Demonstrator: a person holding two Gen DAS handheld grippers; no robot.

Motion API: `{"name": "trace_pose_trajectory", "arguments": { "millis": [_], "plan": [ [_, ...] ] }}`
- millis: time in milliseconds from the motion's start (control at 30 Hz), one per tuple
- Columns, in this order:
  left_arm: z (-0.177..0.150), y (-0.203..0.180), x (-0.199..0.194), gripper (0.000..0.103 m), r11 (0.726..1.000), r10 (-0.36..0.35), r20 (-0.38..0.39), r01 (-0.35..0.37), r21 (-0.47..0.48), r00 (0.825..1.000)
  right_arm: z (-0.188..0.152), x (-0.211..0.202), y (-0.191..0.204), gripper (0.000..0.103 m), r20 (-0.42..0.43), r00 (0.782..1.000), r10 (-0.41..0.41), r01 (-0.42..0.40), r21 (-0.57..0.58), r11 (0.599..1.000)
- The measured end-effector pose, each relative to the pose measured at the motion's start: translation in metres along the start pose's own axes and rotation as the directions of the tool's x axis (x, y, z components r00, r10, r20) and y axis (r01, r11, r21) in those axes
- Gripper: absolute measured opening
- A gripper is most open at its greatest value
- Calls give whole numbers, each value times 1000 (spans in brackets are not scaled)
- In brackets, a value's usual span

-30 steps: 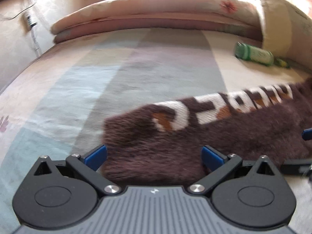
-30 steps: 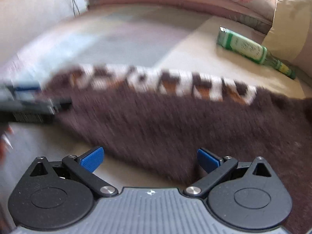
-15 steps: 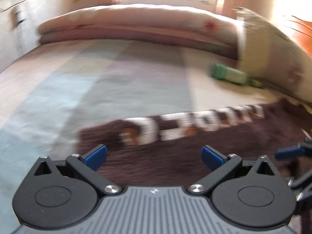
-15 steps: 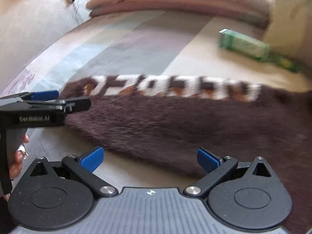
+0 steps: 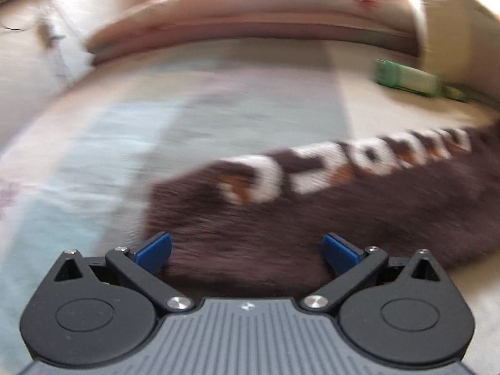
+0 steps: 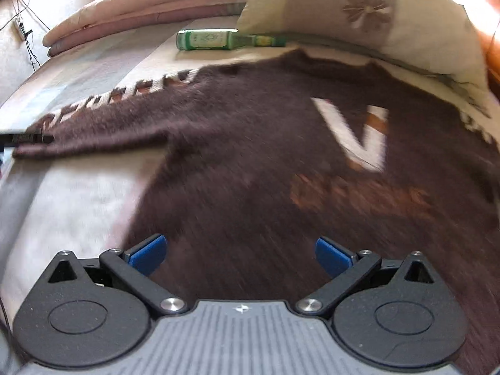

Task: Fold clothes
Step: 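Lift both tools and move them back over the sweater body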

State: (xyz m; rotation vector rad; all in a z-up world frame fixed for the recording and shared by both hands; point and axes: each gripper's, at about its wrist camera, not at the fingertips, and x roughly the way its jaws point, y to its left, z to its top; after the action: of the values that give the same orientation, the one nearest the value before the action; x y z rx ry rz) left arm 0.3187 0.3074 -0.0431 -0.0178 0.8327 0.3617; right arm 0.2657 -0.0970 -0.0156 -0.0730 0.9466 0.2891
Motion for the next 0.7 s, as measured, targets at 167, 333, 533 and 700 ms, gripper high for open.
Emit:
{"name": "trace_pose_trajectory", "arguments": {
  "millis": [167,333,533,700],
  "plan": [
    [9,-34,-33,102,973,-230,87,232,-14,969,-40,-19,-13,103,-1,1000,-25,25,-38,999],
    [11,-124,-75,102,824,-560,82,543,162,825,-63,-16,-22,103,-20,1000,-21,21,7,1000],
    [-24,-239,-113,102,607,-711,-63,656,449,700,-77,-11,-21,103,11,999,-45,45,21,999],
    [-64,-279,-103,102,525,-663,-154,601,603,733,-87,-11,-23,103,85,996,-25,26,-10,1000]
  ]
}}
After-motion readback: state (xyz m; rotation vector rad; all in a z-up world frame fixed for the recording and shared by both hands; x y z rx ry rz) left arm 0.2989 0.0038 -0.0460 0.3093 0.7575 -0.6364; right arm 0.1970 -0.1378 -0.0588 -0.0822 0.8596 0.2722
